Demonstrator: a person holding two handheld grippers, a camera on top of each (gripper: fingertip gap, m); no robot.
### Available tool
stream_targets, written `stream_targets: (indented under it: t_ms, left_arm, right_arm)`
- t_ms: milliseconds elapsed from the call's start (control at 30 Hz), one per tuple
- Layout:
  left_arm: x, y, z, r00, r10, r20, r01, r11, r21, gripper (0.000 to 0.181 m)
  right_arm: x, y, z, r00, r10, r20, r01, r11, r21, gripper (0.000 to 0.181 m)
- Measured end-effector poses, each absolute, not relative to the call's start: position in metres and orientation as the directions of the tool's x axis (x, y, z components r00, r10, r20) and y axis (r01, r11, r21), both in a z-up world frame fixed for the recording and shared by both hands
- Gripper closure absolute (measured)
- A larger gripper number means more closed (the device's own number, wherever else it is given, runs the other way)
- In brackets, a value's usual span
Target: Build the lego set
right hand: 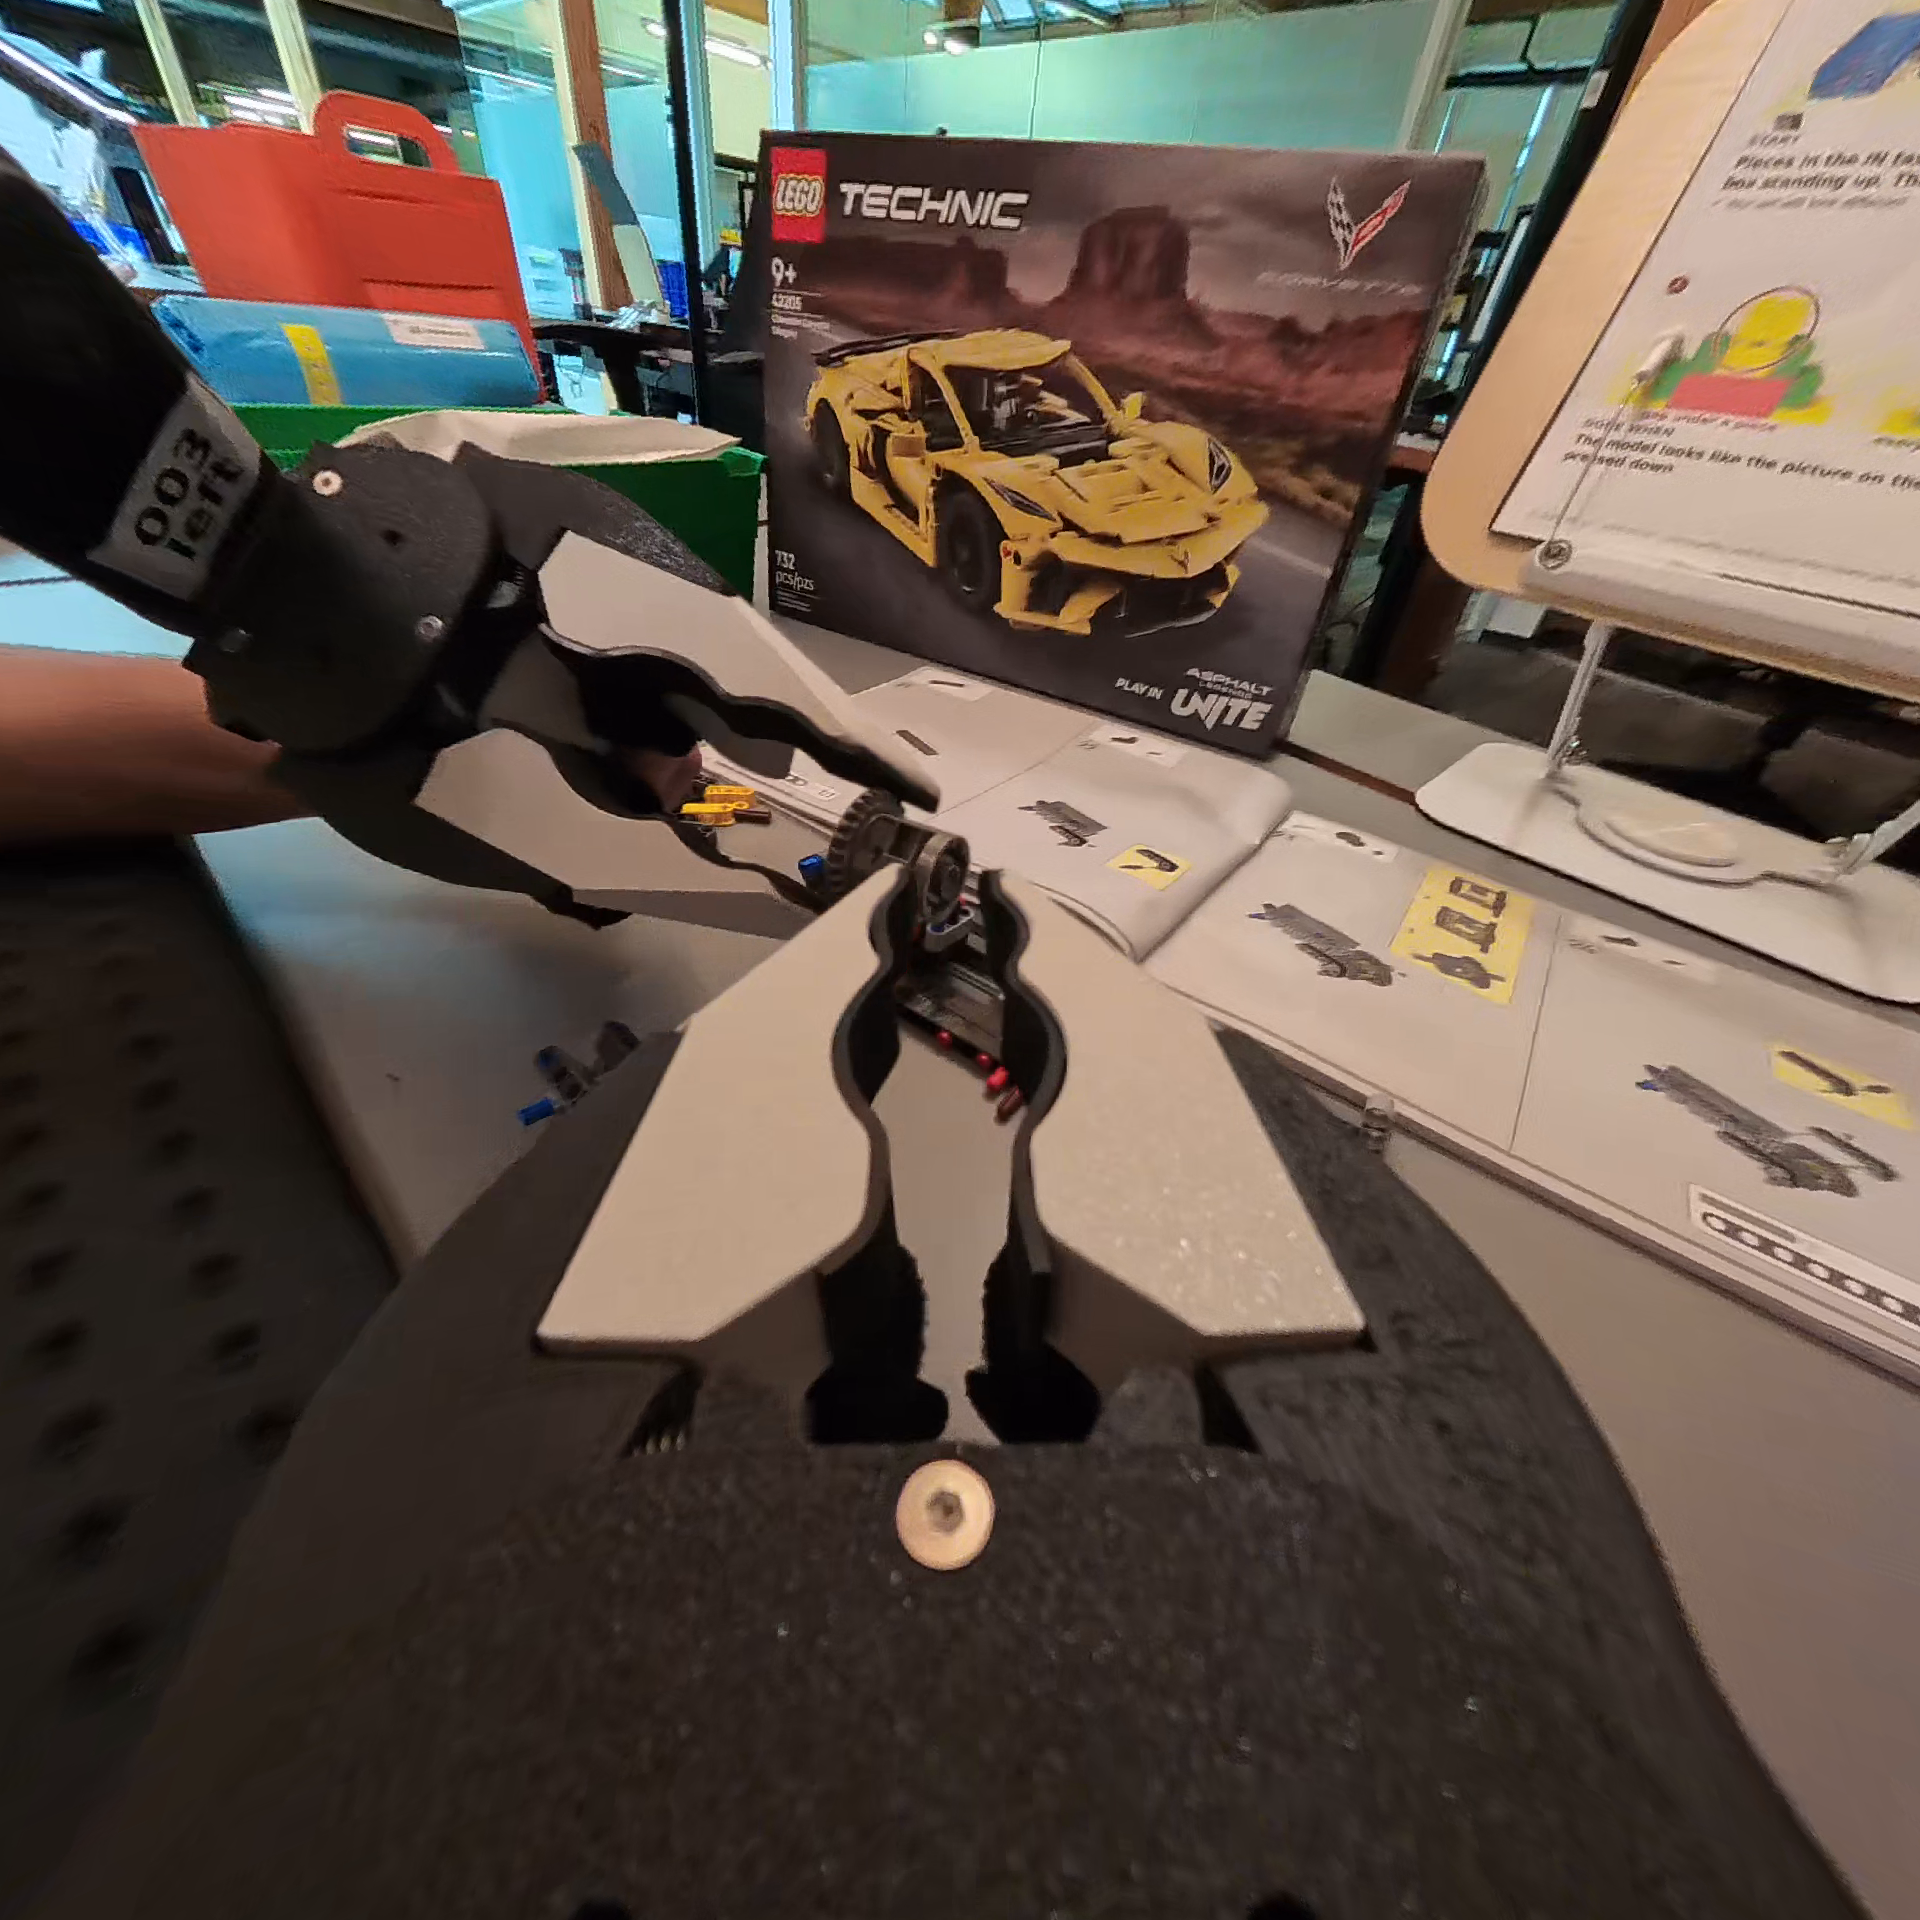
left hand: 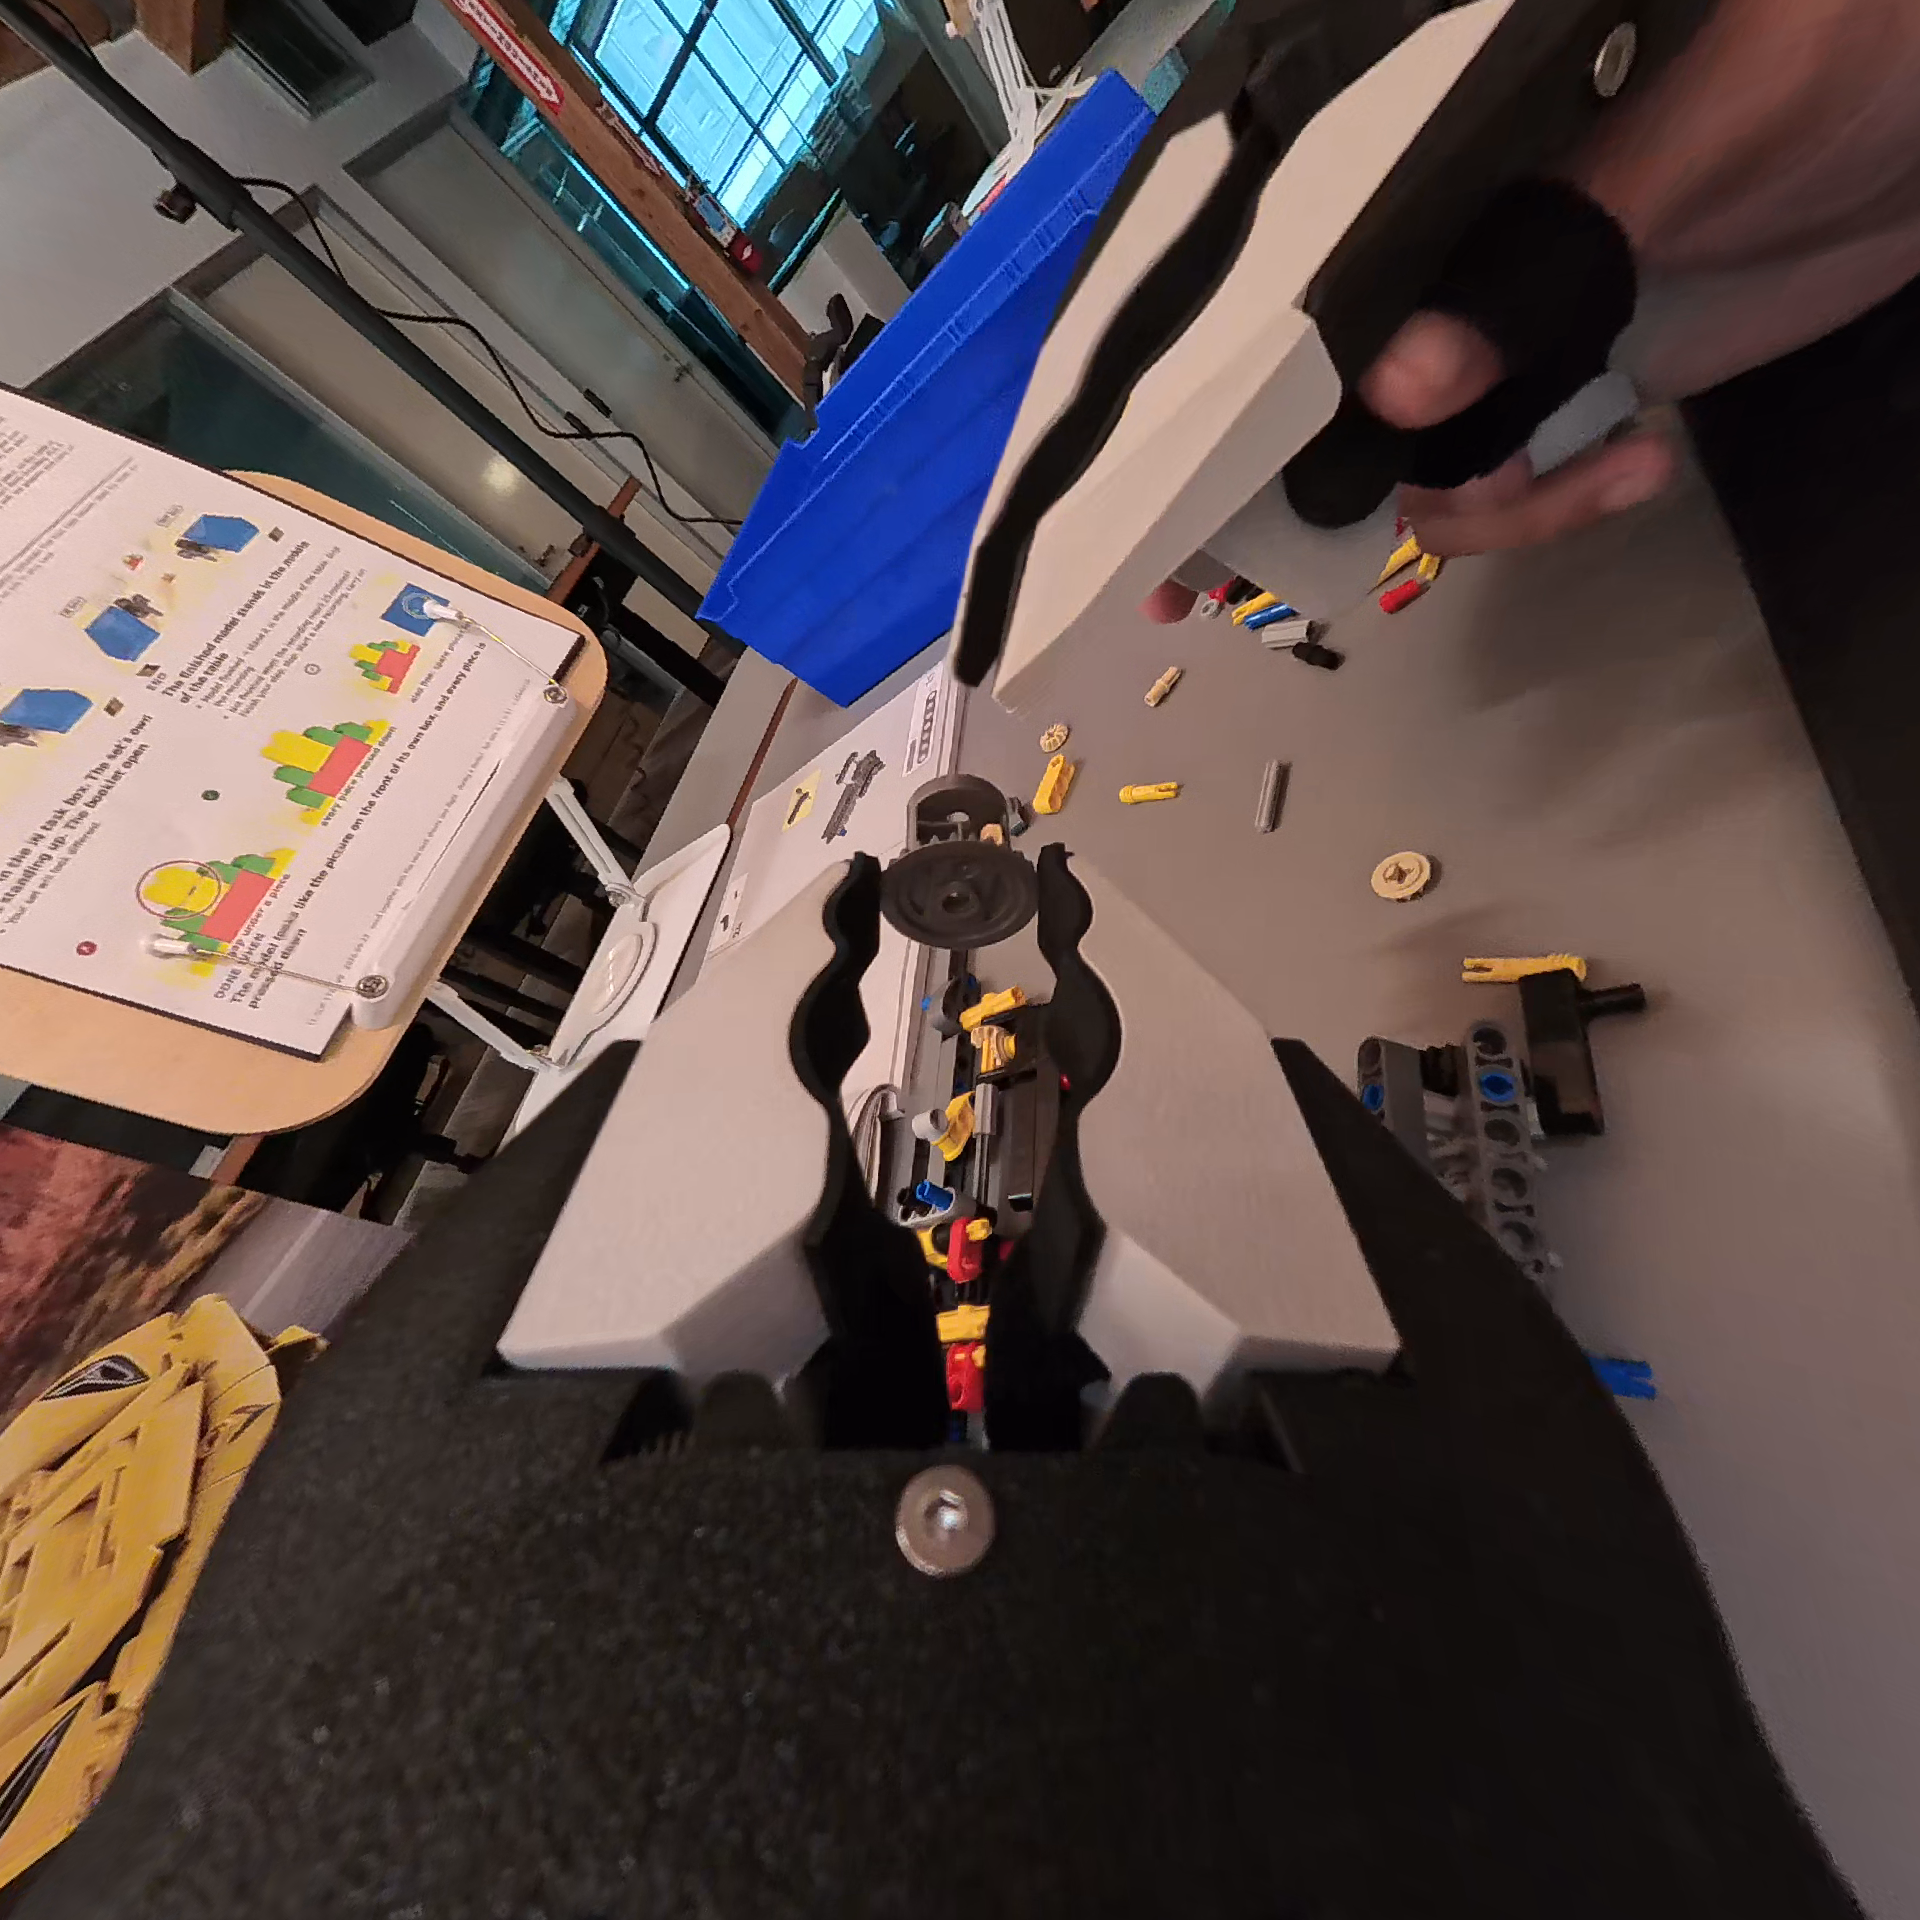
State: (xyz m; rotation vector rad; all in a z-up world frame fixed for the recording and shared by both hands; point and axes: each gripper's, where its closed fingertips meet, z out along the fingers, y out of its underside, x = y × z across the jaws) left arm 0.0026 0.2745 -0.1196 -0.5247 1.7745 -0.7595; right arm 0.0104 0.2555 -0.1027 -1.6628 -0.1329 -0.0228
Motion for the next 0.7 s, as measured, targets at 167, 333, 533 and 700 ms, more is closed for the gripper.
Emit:
stream_targets:
  t_ms: [167,333,533,700]
  left_arm:
    - [0.005,0.273,-0.116,-0.275,-0.661,-0.698,0.022,0.721,-0.692,0.152]
    - [0.008,0.277,-0.104,-0.153,-0.625,-0.765,0.024,0.772,-0.635,0.152]
    - [0.012,0.283,-0.102,-0.072,-0.555,-0.828,-0.015,0.831,-0.556,0.152]
    - [0.014,0.285,-0.104,-0.042,-0.512,-0.858,-0.036,0.859,-0.511,0.152]
  right_arm:
    - [0.01,0.259,-0.107,0.972,0.132,-0.194,-0.173,-0.152,-0.973,0.161]
    - [0.005,0.271,-0.104,0.728,0.181,-0.661,-0.642,-0.158,-0.75,0.157]
    - [0.005,0.283,-0.108,0.496,0.219,-0.84,-0.827,-0.177,-0.534,0.162]
    - [0.005,0.285,-0.106,0.414,0.249,-0.875,-0.869,-0.179,-0.462,0.17]
